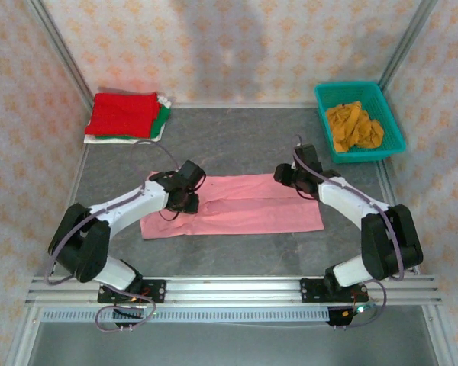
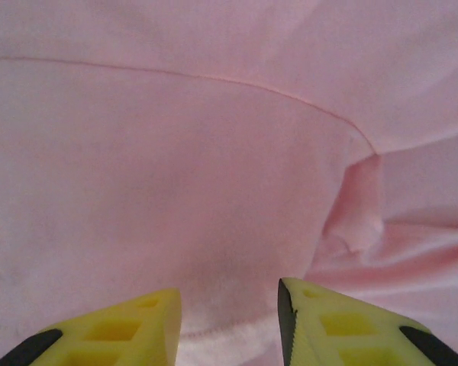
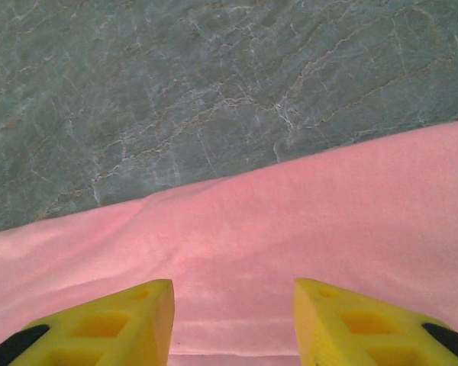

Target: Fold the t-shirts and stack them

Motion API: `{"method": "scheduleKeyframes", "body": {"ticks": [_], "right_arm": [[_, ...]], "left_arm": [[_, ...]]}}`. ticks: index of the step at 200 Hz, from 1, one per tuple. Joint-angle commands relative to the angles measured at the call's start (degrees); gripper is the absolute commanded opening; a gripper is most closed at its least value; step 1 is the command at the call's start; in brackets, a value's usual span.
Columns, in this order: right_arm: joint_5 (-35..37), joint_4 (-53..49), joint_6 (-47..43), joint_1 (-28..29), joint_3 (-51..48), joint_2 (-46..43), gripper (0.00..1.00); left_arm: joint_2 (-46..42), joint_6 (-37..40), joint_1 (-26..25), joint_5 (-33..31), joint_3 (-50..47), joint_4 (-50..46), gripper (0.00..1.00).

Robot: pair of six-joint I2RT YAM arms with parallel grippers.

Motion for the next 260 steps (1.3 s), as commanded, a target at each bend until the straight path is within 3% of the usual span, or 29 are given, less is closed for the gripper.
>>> {"method": "scheduleKeyframes", "body": {"ticks": [1,21,37,47,79,90,121,150,178,197,226,260], "right_arm": [[3.33,1.87,0.45,0.04,-0.92,0.76,0.46],[3.90,1.55,0.60,0.01,-0.53,1.63,0.46],[3.90,1.71,0.72,0.00,-0.39,2.05,0.47],[3.83,1.78,0.73,0.06,-0.26,2.17,0.47],[3.54,1.25,0.31,0.01,0.42,2.75,0.47],[3.59,1.22,0.25,0.02,0.35,2.60,0.47],[3.71,1.77,0.19,0.00,0.18,2.92,0.48],[3.06,2.14,0.71,0.00,0.24,3.68,0.48],[3.37,1.96,0.70,0.00,0.07,3.30,0.48],[4.06,1.78,0.44,0.03,-0.10,2.91,0.48],[4.17,1.92,0.43,0.05,-0.25,2.85,0.48],[4.09,2.40,0.53,-0.01,-0.39,3.18,0.48]], "left_arm": [[1.81,0.54,-0.12,-2.83,-0.72,2.20,0.25],[2.30,0.06,-0.04,-4.40,-0.79,1.23,0.14],[1.82,0.02,0.05,-4.88,-0.72,0.24,0.11],[1.04,-0.13,0.44,-4.99,-0.72,-0.43,0.00],[-1.86,0.18,2.01,-2.31,0.59,-2.78,0.00],[-2.89,1.36,1.78,-0.71,1.42,-3.49,0.13],[-1.36,2.72,-0.42,1.66,2.52,-3.84,0.36],[3.31,1.65,-1.42,0.35,1.80,-2.08,0.40],[5.79,1.66,-1.46,-1.46,1.57,-0.78,0.29],[6.46,1.21,-1.13,-4.29,2.37,-2.56,0.00],[2.31,1.22,0.20,-5.64,2.75,-4.13,0.00],[0.74,3.09,5.32,-4.05,1.64,-4.00,0.00]]}}
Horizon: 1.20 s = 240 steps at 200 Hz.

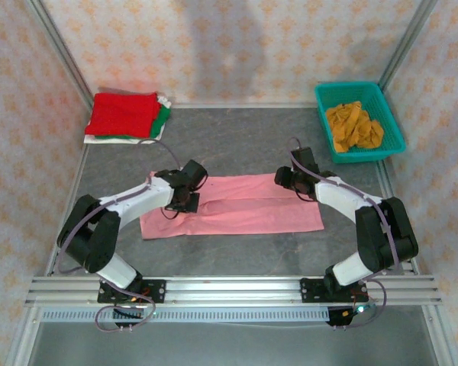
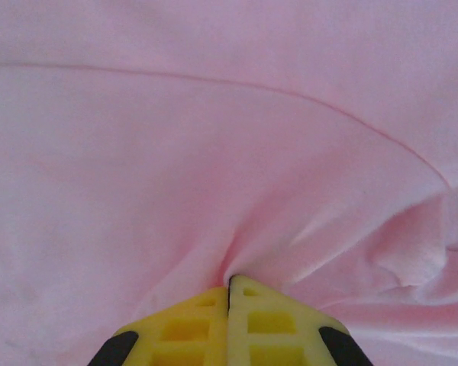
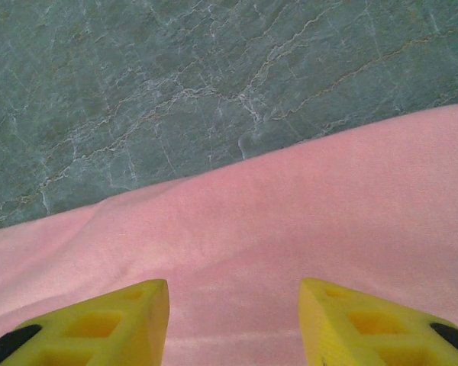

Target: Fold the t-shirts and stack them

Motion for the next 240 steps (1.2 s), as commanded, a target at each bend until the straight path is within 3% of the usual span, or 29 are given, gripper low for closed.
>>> {"method": "scheduleKeyframes", "body": {"ticks": [1,36,64,81,103,115,146,159,189,213,228,240], "right_arm": [[1.37,1.24,0.40,-0.02,-0.08,-0.16,0.48],[1.08,1.17,0.28,0.03,0.14,0.47,0.48],[1.29,0.39,0.17,0.06,0.32,0.34,0.48],[1.40,0.24,0.03,0.06,0.30,0.23,0.48],[1.40,0.19,0.02,-0.01,0.36,0.40,0.48],[1.58,0.12,0.01,0.02,0.44,0.47,0.48],[1.55,0.19,0.04,-0.02,0.95,1.32,0.48],[1.43,0.54,0.18,0.01,1.15,1.92,0.48],[0.18,1.25,1.06,-0.02,1.59,2.96,0.48],[0.42,1.03,1.13,0.05,1.32,2.37,0.48],[1.06,0.82,0.90,0.04,0.66,1.54,0.48],[1.70,0.83,0.71,0.00,0.03,0.90,0.48]], "left_arm": [[-1.79,1.51,3.59,-1.52,-0.12,-1.78,0.00],[1.01,4.05,6.20,1.06,0.09,0.55,0.00],[1.08,4.02,6.66,-1.51,1.35,-0.27,0.26],[-0.18,3.67,6.65,-2.81,2.22,-1.51,0.32],[-4.60,3.16,6.07,-4.10,2.35,-3.10,0.29],[-7.60,3.58,4.92,-3.36,2.31,-4.06,0.18],[-10.53,4.40,-2.35,1.84,1.98,-3.91,0.06],[-8.98,7.29,-6.09,3.27,1.48,-2.00,0.08],[1.00,11.95,-11.43,-2.48,5.38,-4.45,0.09],[4.73,10.86,-11.85,-10.65,6.96,-4.80,0.13],[5.05,11.52,-11.73,-13.02,7.05,-3.82,0.20],[6.35,12.13,-11.08,-13.23,7.50,-3.58,0.20]]}}
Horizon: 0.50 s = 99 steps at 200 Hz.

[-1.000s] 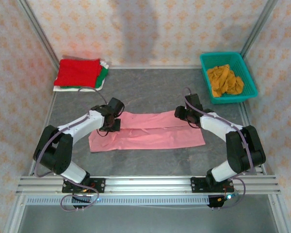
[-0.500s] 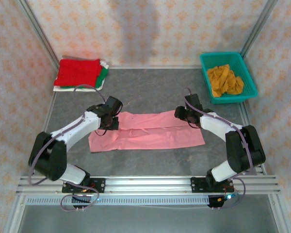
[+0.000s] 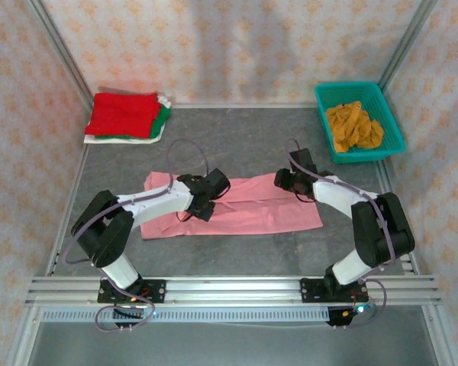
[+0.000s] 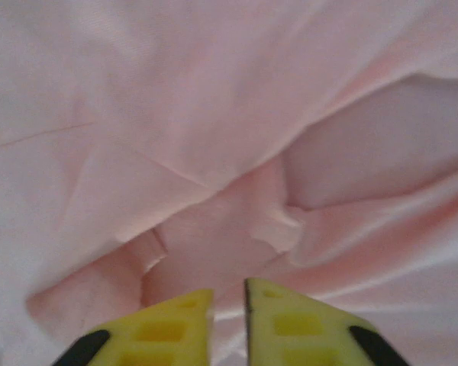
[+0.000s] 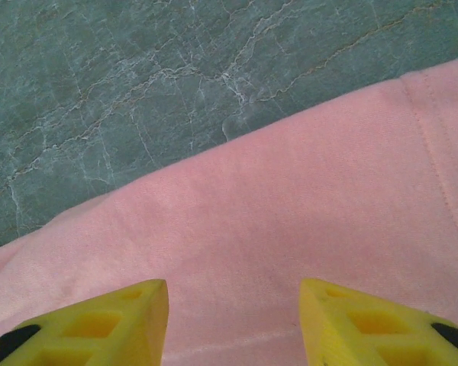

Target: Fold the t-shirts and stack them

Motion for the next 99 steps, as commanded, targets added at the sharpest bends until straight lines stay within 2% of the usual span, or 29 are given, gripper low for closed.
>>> {"method": "scheduleKeyframes", "body": {"ticks": [1,25,57,99], "right_arm": [[1.82,0.80,0.22,0.03,-0.05,-1.57,0.48],[3.09,0.25,-0.23,0.00,-0.50,-2.27,0.49],[4.33,0.06,-0.70,-0.08,-0.99,-2.99,0.49],[5.40,0.26,-0.46,-0.57,-1.72,-3.88,0.49]], "left_arm": [[0.57,1.88,0.95,-6.66,2.29,-1.11,0.21],[3.95,2.25,1.90,-8.40,3.45,-2.21,0.19],[6.24,3.22,2.61,-6.10,4.58,-2.51,0.15],[8.07,-0.13,3.72,-5.75,6.23,-7.19,0.13]]}}
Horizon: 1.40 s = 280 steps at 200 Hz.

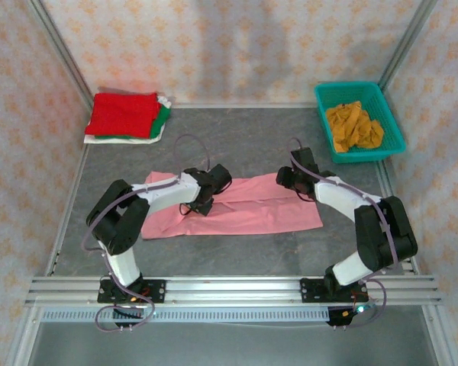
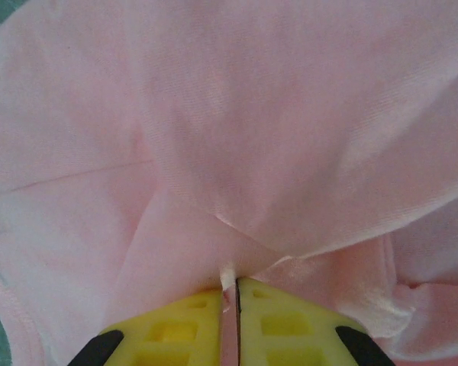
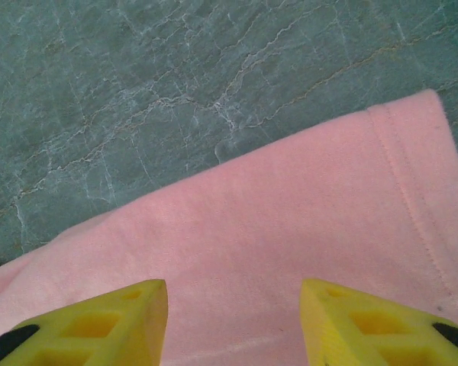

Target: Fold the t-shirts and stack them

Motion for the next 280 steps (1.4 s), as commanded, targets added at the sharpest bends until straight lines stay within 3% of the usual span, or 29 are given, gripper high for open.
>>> {"method": "scheduleKeyframes", "body": {"ticks": [1,76,118,143,178,264,280], "right_arm": [[2.63,0.35,-0.34,-0.63,-1.69,-1.88,0.49],[-0.38,1.46,3.93,-5.55,-2.14,1.38,0.51],[-0.85,1.54,3.93,-6.77,-3.14,0.61,0.51],[-1.04,1.70,3.93,-7.12,-3.51,0.41,0.51],[-1.58,2.23,4.02,-7.21,-3.60,0.67,0.51],[-1.75,1.89,4.02,-7.23,-3.08,1.07,0.51],[-1.81,1.87,4.02,-7.22,-3.08,1.14,0.51]], "left_arm": [[0.46,-1.83,1.02,-1.21,1.21,-4.68,0.14],[2.71,-3.14,3.65,0.29,1.99,-7.62,0.22],[2.18,-3.58,4.24,-0.58,2.52,-8.35,0.14],[1.66,-3.41,4.29,0.11,2.69,-8.37,0.15],[1.60,-3.01,4.26,1.97,2.20,-7.05,0.34],[3.58,-2.69,4.38,2.23,2.40,-5.86,0.33],[3.42,-2.97,4.41,1.78,2.34,-5.62,0.29]]}}
